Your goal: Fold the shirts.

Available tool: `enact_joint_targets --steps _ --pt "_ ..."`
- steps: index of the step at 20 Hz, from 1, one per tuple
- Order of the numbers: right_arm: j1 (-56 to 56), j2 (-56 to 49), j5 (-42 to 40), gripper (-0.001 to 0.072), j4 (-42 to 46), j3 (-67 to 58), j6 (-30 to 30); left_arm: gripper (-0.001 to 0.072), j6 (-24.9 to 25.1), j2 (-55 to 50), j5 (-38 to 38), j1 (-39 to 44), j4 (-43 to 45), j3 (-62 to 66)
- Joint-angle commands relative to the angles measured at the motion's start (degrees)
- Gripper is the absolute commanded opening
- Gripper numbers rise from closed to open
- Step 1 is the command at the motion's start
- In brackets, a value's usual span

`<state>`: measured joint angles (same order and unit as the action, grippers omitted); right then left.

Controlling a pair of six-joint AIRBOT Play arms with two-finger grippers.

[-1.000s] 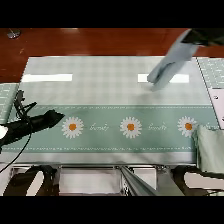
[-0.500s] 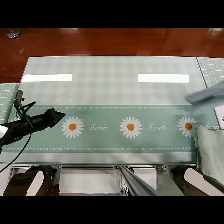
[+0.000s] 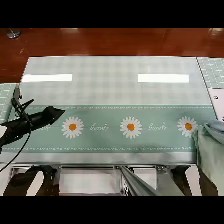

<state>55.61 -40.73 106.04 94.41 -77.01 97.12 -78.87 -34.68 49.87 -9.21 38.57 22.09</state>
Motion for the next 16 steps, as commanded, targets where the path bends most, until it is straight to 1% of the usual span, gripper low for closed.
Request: enact_joint_targets --steps 1,5,6,7,8,9,11,12,13,14,15,16 --pt "3.2 3.7 0.3 0.0641 3.7 7.0 1.1 0.0024 0.2 0.0 -2.3 0.0 -0.1 0.0" --pt "3.2 0.6 -3.2 0.0630 3.1 6.8 0.8 0.0024 0.3 0.0 -6.0 -0.1 -1.9 0.2" --pt "3.2 -0.9 -4.9 0.0630 1.5 5.4 0.8 0.0024 1.2 0.0 -6.7 -0.1 -3.5 0.7" --pt "3.2 -2.9 -7.1 0.0629 -2.0 3.3 0.8 0.0024 4.2 0.0 -6.8 -0.1 -5.3 2.0" --pt "3.2 -5.1 -9.6 0.0629 -6.8 0.9 0.8 0.0024 7.1 -0.1 -6.8 -0.1 -7.2 4.2" --pt "3.1 -7.5 -13.5 0.0629 -14.6 -2.2 1.3 0.0024 8.9 -0.4 -6.8 -0.1 -8.4 7.1" --pt "-0.5 -11.6 -24.8 0.0616 -31.6 -7.5 1.9 0.0023 9.4 -2.8 -6.8 -0.1 -8.6 16.7" --pt "-5.0 -13.8 -30.4 0.0584 -37.8 -9.8 1.8 0.0023 9.4 -5.0 -6.0 0.0 -8.6 23.0" --pt "-11.9 -16.3 -34.8 0.0452 -40.9 -12.3 0.9 0.0022 9.4 -7.9 -4.5 0.4 -8.6 29.9" --pt "-20.0 -18.6 -37.9 0.0329 -41.3 -14.3 -1.3 0.0022 9.4 -11.0 -3.0 1.5 -8.6 36.5" --pt "-29.6 -20.9 -40.3 0.0112 -40.0 -15.3 -4.4 0.0022 9.4 -14.3 -0.8 3.5 -8.4 42.8" --pt "-38.6 -22.8 -41.9 0.0023 -37.2 -15.3 -7.7 0.0021 9.4 -17.9 2.1 6.4 -6.3 49.0"
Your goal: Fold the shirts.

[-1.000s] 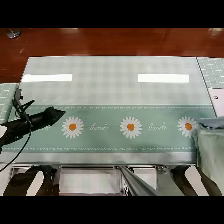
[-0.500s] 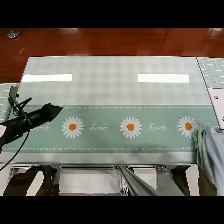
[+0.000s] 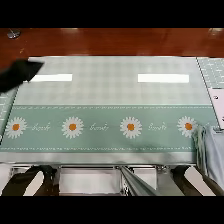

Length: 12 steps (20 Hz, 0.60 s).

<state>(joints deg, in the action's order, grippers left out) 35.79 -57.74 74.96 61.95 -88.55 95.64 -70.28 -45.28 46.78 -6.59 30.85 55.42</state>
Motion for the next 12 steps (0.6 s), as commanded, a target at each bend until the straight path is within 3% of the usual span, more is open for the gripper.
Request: enact_joint_targets --steps 1,4,6,8,12 --pt "-28.0 -8.1 -11.1 0.0023 1.3 -3.8 -7.0 0.0021 -0.1 -10.5 8.0 7.6 6.9 20.7" --pt "-46.8 -15.7 -8.2 0.0022 25.6 -0.7 -0.1 0.0022 -11.3 -16.2 13.4 19.0 33.4 22.9" --pt "-50.4 -19.0 -8.5 0.0022 34.6 5.4 7.0 0.0023 -18.6 -18.7 13.6 22.4 46.4 17.5" --pt "-50.5 -21.0 -9.8 0.0022 38.2 11.8 11.8 0.0023 -21.6 -21.0 14.2 21.8 51.1 13.7" --pt "-50.5 -21.4 -6.8 0.0022 40.4 15.6 11.8 0.0023 -22.0 -22.1 15.5 19.8 51.3 13.4"
